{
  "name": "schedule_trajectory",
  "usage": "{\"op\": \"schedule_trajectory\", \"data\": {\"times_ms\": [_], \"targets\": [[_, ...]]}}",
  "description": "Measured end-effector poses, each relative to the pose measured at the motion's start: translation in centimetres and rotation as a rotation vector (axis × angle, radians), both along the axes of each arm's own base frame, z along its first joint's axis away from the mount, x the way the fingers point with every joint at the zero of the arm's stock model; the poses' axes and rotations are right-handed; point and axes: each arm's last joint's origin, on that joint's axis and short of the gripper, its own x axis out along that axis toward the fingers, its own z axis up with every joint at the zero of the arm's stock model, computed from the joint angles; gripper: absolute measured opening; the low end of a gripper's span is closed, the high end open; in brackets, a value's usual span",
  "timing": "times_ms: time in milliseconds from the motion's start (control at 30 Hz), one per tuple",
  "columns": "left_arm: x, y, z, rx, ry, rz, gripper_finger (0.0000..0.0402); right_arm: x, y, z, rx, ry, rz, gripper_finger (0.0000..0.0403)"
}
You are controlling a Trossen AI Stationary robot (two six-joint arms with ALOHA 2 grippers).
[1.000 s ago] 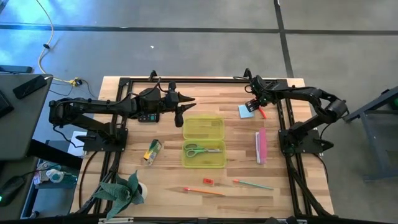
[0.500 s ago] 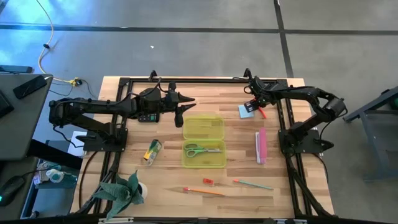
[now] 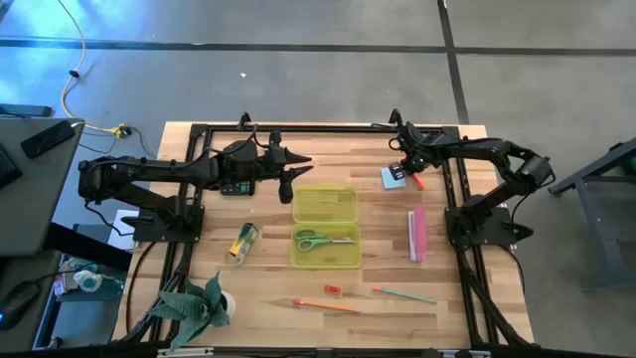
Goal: Pack school essentials
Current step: Put the orange pen into the yellow supply box
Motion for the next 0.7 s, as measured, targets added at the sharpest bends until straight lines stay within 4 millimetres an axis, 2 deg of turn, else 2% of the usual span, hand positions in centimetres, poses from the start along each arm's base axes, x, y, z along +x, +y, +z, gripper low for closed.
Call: {"op": "schedule_trajectory", "data": {"times_ms": [300, 533, 700], "targets": [[0.0, 0.0, 0.0, 0.000, 0.001, 0.000, 0.0085, -0.5, 0.4, 0.8, -0.019, 0.023, 0.023, 0.0028], [0.0, 0.0, 0.0, -0.001, 0.001, 0.000, 0.0085, -0.9, 1.2, 3.3, -0.100, -0.031, 0.034, 0.0027], [0.0, 0.0, 0.0, -0.003, 0.000, 0.000, 0.0085, -0.7, 2.7, 5.7, -0.182, -0.118, 0.087, 0.0026]]}}
